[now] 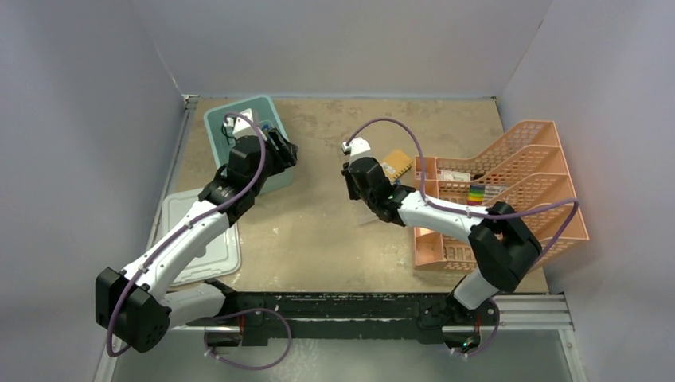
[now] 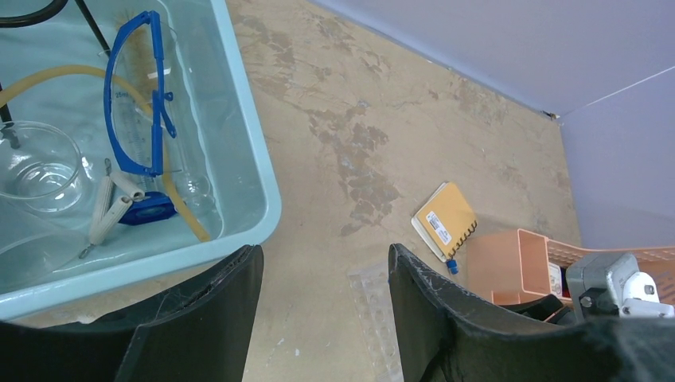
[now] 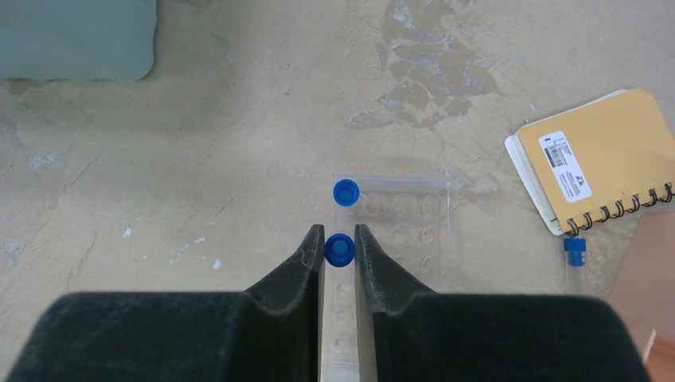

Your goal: Organize the chemistry lab equipment

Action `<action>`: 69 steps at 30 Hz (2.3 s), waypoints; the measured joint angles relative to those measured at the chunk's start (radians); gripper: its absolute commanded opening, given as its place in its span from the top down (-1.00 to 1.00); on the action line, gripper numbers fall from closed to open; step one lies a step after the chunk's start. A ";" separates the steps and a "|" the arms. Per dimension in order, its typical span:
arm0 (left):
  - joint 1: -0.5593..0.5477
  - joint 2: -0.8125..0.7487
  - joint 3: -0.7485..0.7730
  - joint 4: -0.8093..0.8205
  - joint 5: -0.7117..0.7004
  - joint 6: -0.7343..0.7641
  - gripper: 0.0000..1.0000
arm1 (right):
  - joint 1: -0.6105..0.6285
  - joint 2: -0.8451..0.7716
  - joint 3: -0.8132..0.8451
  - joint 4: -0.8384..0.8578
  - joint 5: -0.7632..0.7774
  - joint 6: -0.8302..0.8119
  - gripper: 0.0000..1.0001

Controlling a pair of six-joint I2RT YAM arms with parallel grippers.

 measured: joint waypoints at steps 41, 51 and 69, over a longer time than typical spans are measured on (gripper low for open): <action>0.000 -0.009 0.000 -0.004 -0.023 0.004 -0.37 | -0.095 -0.126 0.146 -0.220 -0.065 0.067 -0.04; 0.000 -0.025 0.000 -0.003 -0.026 0.029 -0.54 | -0.285 -0.049 0.180 -0.399 -0.075 0.092 0.22; 0.000 -0.031 0.000 -0.016 -0.011 0.053 -0.54 | -0.346 0.347 0.397 -0.652 -0.037 0.052 0.00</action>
